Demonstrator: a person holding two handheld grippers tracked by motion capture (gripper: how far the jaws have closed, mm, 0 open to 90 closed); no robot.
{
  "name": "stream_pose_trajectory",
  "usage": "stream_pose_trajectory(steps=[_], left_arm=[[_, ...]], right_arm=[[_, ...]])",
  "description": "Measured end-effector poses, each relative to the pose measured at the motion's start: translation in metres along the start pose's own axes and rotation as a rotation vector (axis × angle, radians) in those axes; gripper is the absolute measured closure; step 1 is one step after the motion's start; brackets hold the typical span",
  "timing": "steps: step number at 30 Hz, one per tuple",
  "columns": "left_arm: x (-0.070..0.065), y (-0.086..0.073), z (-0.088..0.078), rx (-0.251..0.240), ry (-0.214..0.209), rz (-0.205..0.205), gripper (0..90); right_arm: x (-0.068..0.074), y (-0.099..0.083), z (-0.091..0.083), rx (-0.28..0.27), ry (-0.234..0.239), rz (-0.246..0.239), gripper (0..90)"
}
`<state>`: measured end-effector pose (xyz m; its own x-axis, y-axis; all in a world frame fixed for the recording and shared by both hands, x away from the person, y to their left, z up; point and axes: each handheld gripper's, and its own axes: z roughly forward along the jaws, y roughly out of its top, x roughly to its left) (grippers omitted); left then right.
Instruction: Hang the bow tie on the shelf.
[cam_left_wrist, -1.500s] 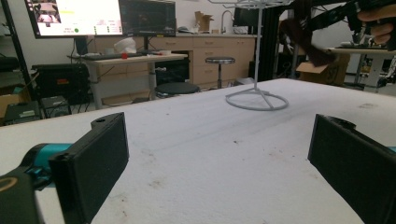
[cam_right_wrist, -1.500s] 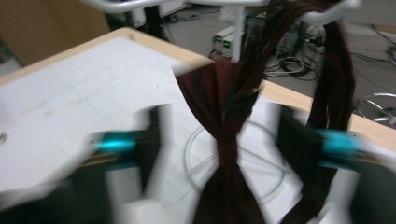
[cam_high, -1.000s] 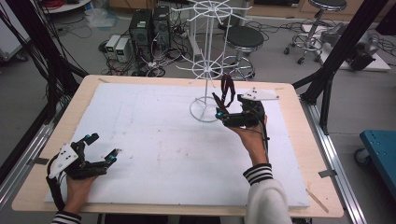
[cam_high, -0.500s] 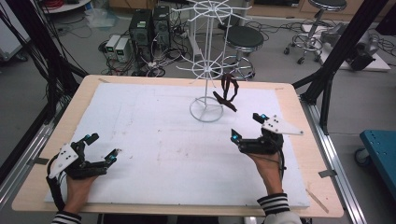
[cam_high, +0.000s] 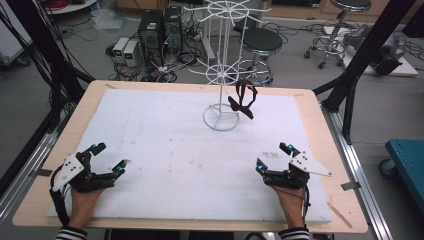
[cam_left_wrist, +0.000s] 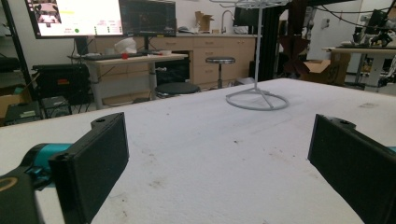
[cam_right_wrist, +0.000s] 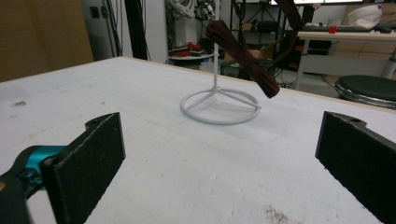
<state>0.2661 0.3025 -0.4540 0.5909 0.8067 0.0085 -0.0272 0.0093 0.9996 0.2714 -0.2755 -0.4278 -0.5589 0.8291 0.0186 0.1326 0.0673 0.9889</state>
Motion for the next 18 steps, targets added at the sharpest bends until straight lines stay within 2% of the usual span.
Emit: stream_pose_trajectory(steps=[6, 11, 13, 15, 18], left_arm=[[0.000, 0.000, 0.000, 0.000, 0.001, 0.000, 5.6], [0.000, 0.000, 0.000, 0.001, 0.003, 0.001, 5.6], [0.000, 0.000, 0.000, 0.001, 0.005, 0.001, 5.5], [-0.001, 0.000, 0.000, 0.000, 0.002, -0.001, 5.6], [-0.001, 0.000, 0.000, 0.001, 0.004, 0.004, 5.6]], right_arm=[[0.000, -0.013, -0.005, -0.042, -0.004, -0.004, 0.6], [0.001, -0.023, -0.003, -0.039, -0.008, -0.012, 0.6], [0.001, -0.022, -0.005, -0.057, -0.012, -0.007, 0.6], [0.000, -0.023, -0.004, -0.044, -0.002, 0.006, 0.6], [0.002, -0.023, -0.003, -0.043, -0.002, -0.012, 0.6]])
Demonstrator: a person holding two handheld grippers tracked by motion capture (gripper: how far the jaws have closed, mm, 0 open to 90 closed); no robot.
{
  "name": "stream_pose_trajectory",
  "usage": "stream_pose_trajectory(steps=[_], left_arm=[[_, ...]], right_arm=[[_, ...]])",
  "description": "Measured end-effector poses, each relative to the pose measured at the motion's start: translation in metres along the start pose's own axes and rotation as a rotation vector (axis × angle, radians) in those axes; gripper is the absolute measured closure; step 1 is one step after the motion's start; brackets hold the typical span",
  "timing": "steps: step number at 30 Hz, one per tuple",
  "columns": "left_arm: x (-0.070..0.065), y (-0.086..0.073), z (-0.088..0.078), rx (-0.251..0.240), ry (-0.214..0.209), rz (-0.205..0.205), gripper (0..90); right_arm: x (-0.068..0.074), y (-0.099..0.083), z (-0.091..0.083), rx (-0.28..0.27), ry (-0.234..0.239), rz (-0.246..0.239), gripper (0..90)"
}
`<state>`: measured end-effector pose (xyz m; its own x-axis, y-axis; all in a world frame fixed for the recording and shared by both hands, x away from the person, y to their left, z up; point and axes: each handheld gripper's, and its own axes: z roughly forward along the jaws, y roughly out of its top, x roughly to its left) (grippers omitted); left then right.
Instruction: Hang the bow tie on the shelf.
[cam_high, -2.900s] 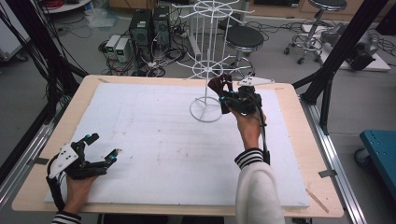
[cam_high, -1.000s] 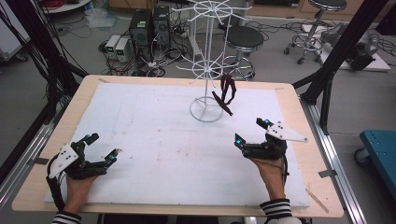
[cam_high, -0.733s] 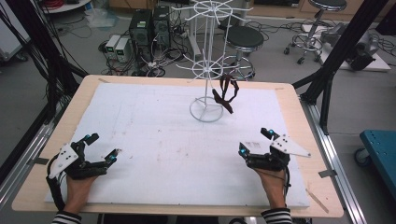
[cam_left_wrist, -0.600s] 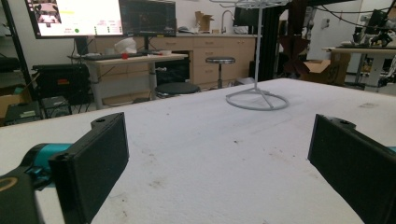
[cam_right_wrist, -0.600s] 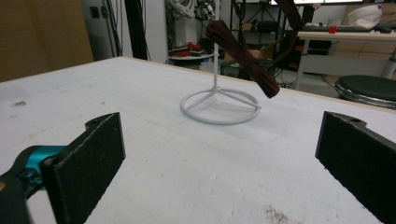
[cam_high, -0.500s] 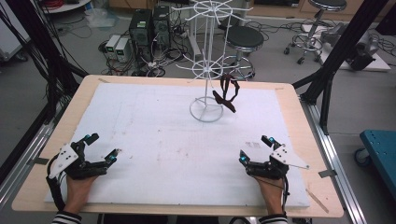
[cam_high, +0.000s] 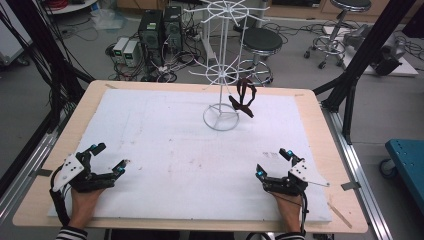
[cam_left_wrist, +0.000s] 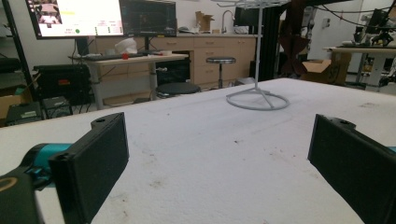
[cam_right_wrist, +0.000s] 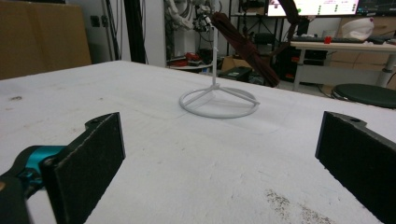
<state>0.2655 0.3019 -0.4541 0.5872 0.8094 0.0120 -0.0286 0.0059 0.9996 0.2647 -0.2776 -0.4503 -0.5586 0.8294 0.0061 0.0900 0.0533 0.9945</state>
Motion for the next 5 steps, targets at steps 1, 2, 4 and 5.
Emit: stream_pose_trajectory(steps=[1, 2, 4, 5], left_arm=[[-0.0001, 0.0000, 0.0000, -0.001, 0.000, -0.003, 5.6], [-0.0001, 0.0000, 0.0001, -0.002, 0.000, -0.003, 5.5], [-0.0001, 0.0000, -0.0001, -0.003, -0.001, -0.003, 5.6], [-0.0001, 0.0000, -0.0001, -0.002, -0.001, -0.003, 5.6]], right_arm=[[0.0003, 0.0000, 0.0004, 0.002, -0.001, -0.016, 0.6], [0.0013, 0.0001, 0.0007, 0.005, -0.001, -0.020, 0.6], [0.0020, 0.0000, 0.0008, 0.006, -0.004, -0.027, 0.6], [0.0024, 0.0000, 0.0006, 0.008, -0.006, -0.020, 0.6]])
